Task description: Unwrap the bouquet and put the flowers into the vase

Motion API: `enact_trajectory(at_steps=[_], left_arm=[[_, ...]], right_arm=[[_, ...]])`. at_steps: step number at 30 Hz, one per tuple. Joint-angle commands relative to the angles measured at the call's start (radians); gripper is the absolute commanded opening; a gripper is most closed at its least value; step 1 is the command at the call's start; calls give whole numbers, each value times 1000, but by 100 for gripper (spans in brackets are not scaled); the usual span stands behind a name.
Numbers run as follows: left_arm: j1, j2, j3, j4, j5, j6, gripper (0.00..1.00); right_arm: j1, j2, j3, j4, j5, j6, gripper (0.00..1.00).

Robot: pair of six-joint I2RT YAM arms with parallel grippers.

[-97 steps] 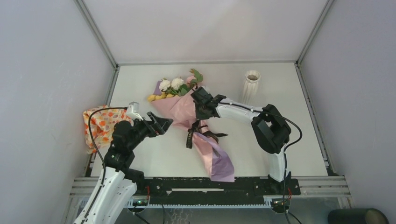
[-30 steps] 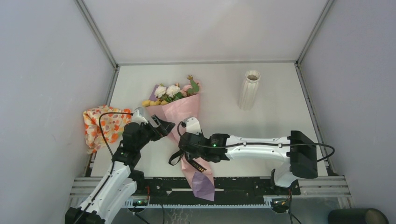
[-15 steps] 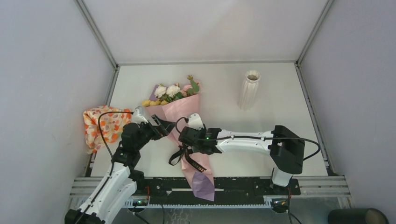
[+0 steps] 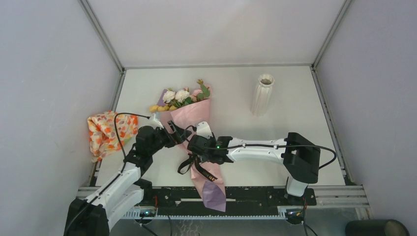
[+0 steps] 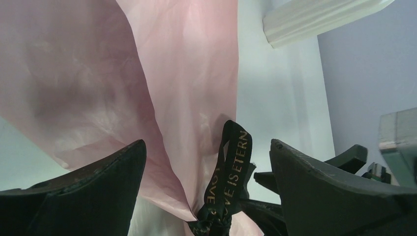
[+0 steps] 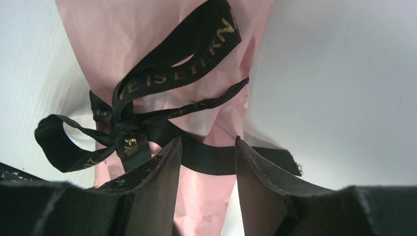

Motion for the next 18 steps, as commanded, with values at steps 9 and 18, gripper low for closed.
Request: enact_trajectory(at_steps=[9, 18], left_arm=[[-18, 121, 62, 127, -15, 6, 100], [-17, 209, 70, 170, -35, 20, 100]], right_arm=[[7, 26, -51, 64, -67, 26, 49], [11, 14, -52, 60, -63, 43, 25]])
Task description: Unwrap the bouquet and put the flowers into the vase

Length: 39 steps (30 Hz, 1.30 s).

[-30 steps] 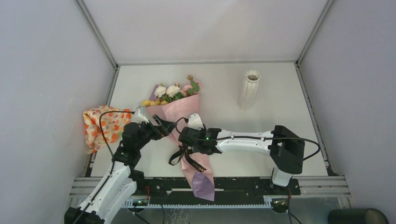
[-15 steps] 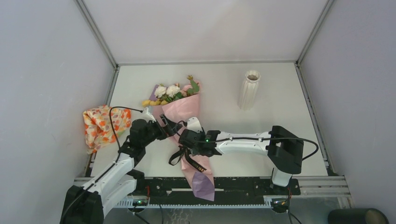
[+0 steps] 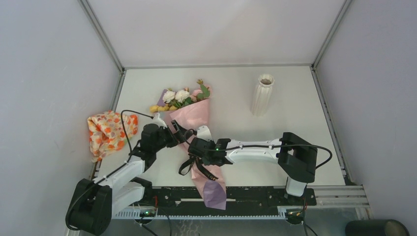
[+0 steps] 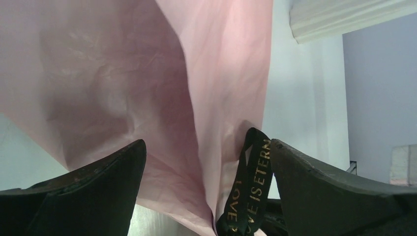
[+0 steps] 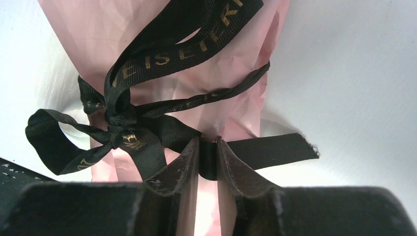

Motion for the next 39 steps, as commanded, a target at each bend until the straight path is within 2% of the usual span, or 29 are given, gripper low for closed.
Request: enact_trajectory(at_steps=[1, 9, 17, 29, 39], left_arm=[[-7, 40, 69, 73, -21, 18, 100], [-7, 132, 60, 123, -27, 15, 100], [-7, 266, 63, 198, -8, 3, 100], [-7, 438, 66, 292, 14, -13, 98], [-7, 515, 68, 344, 24, -27, 97]], right_arm=[[11, -18, -5, 12, 14, 20, 24], [14, -61, -3, -4, 40, 25, 20], [15, -122, -3, -17, 52, 28, 0], [15, -247, -3, -69, 125, 24, 0], [9, -427, -3, -106, 186, -11, 0]])
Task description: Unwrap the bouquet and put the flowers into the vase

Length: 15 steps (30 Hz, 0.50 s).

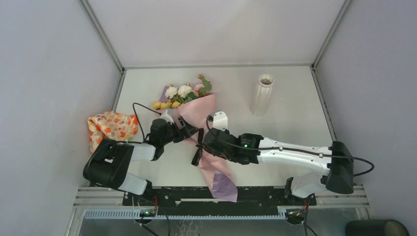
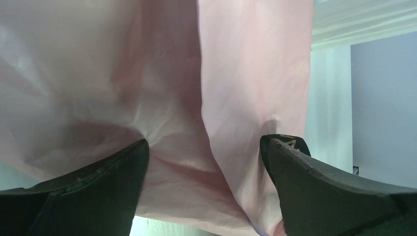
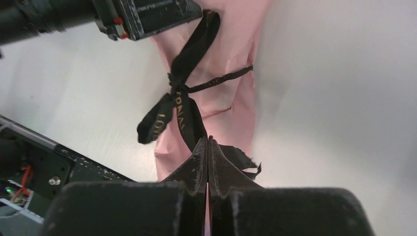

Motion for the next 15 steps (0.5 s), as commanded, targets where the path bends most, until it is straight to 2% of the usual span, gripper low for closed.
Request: enact_trajectory(at_steps=[1, 12, 15], left_arm=[[-6, 50, 16, -38, -6, -6, 97], [-5, 121, 23, -3, 2, -12, 97], [-5, 128, 21, 30, 31, -20, 93]], right_arm=[[1, -109, 4, -8, 52, -27, 0], [-25, -235, 4, 0, 72, -71, 0], [-40, -251, 4, 1, 53, -83, 0]])
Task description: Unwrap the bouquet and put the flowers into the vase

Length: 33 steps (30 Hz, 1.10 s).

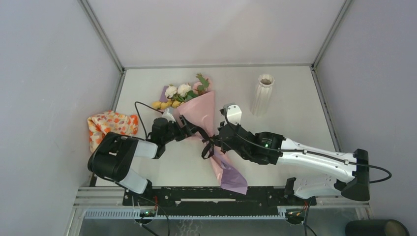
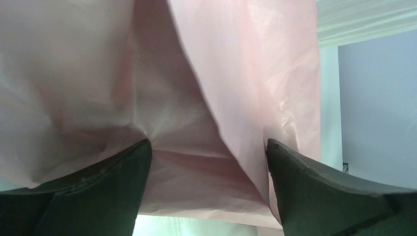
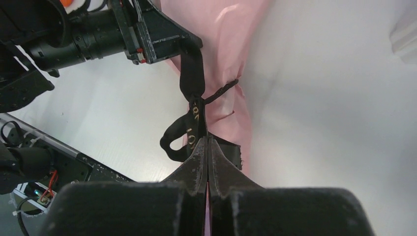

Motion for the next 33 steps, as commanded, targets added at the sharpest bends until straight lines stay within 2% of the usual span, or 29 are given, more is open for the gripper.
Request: enact_trajectory(at_steps=[1, 4, 6, 9, 14, 16, 17, 18, 19, 20, 21, 23, 26, 29, 33], left_arm=[[-6, 32, -4, -51, 10, -2, 91], [-6, -57, -28, -25, 33, -10, 88], [-9, -165, -42, -75, 25, 7, 87], [-35, -413, -29, -250, -29, 83, 86], [-161, -827, 90, -643, -275, 248, 91], [-169, -941, 122, -689, -276, 248, 95], [-169, -981, 134, -689, -251, 232, 90], [-169, -1012, 140, -672, -222, 198, 81], [-169, -1040, 140, -654, -190, 141, 80], [-169, -1063, 133, -649, -181, 55, 93], [-169, -1080, 106, -586, -146, -12, 99], [-169, -1058, 58, -443, -47, -50, 100], [-184, -970, 114, -521, -28, 6, 100], [-315, -934, 228, -780, -268, 133, 100], [-578, -904, 275, -925, -681, 248, 97]], right_arm=[[-24, -57, 13, 22, 5, -37, 0], [-32, -34, 13, 19, 0, -37, 0], [-36, -17, 13, 23, -9, -36, 0], [-45, 7, 13, 35, -27, -38, 0], [-62, 38, 14, 63, -60, -47, 0], [-67, 44, 13, 77, -76, -52, 0], [-72, 50, 13, 86, -82, -55, 0], [-75, 53, 13, 92, -90, -57, 0], [-78, 56, 13, 96, -96, -59, 0], [-81, 59, 13, 99, -100, -60, 0], [-83, 61, 13, 101, -106, -59, 0], [-86, 60, 13, 103, -110, -60, 0], [-91, 56, 13, 97, -111, -56, 0], [-100, 53, 14, 94, -112, -49, 0], [-144, 55, 13, 102, -162, -30, 0]])
